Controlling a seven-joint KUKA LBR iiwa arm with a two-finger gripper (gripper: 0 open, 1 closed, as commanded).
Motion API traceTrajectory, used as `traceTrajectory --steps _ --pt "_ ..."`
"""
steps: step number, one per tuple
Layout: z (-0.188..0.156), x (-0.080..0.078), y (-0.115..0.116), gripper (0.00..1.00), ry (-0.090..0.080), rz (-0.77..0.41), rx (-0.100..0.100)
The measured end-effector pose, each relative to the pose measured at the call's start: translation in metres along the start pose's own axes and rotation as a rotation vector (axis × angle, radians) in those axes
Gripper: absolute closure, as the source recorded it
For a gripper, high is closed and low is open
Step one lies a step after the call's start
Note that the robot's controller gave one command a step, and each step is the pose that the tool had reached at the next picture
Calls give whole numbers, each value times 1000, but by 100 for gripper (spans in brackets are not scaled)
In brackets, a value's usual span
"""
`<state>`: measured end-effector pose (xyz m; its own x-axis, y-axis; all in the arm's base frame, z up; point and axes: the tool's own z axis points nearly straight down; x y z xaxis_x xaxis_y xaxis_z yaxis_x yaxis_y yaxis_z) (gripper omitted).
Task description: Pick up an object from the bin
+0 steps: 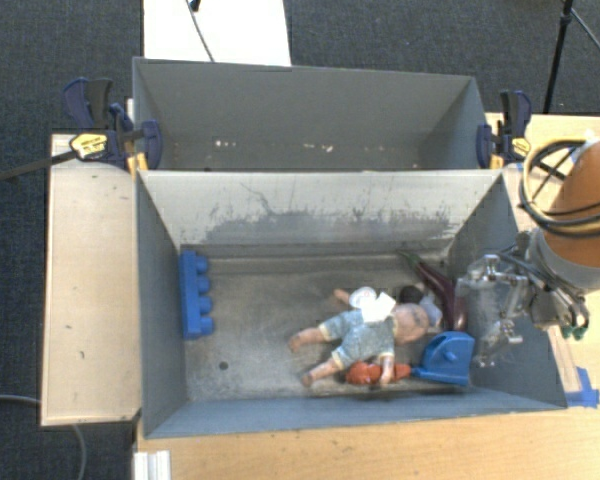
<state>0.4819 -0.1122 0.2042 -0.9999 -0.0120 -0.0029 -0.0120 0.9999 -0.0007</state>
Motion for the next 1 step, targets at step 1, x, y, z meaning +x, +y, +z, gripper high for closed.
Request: traceTrajectory --steps 1 --pt "0 0 0 0 0 -1 0"
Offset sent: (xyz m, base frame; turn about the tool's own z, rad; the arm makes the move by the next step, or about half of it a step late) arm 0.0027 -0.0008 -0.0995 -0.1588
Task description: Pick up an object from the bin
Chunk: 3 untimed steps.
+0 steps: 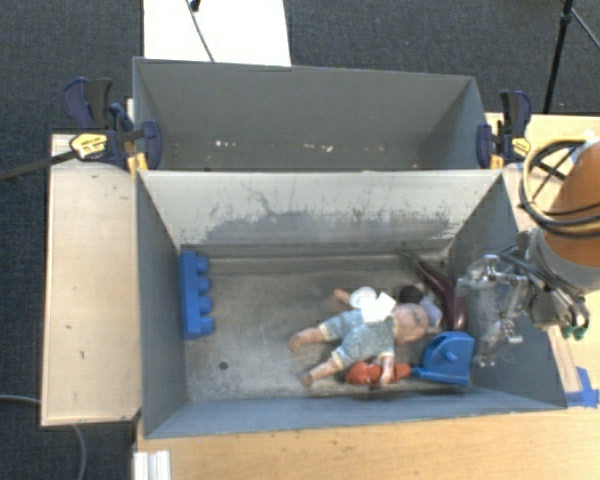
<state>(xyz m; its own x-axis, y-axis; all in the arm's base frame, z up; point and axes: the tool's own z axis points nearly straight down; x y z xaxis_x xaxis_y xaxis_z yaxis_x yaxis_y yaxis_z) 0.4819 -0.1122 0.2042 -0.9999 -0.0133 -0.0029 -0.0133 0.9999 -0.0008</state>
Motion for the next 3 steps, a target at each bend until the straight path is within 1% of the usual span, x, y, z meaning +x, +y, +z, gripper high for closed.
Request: traceTrajectory --steps 1,2,3 --pt "35 -3 0 0 -7 -52 1" --pt "80 -8 0 0 -2 -240 0" --pt "131 1 -12 100 -12 -374 5"
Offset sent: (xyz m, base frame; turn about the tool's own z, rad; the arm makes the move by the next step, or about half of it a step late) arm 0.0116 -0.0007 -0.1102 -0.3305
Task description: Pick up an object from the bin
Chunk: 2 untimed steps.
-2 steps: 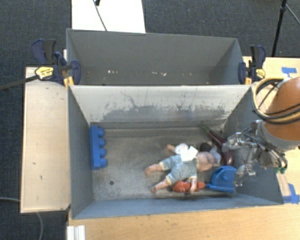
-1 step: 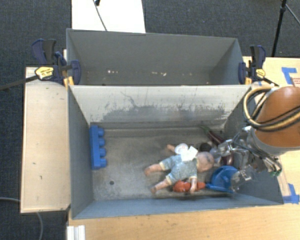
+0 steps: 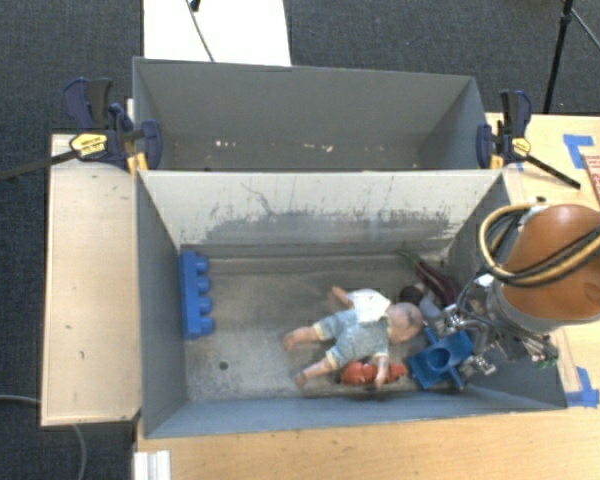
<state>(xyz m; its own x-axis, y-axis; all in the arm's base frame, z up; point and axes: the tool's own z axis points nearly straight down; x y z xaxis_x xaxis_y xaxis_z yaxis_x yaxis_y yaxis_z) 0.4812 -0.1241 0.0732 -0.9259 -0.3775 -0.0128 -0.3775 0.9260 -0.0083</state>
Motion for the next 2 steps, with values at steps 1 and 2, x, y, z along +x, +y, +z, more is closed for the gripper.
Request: traceTrajectory --steps 1,2 --pt "0 0 0 100 0 -1 0" --pt "-154 -21 -6 100 9 -18 -7"
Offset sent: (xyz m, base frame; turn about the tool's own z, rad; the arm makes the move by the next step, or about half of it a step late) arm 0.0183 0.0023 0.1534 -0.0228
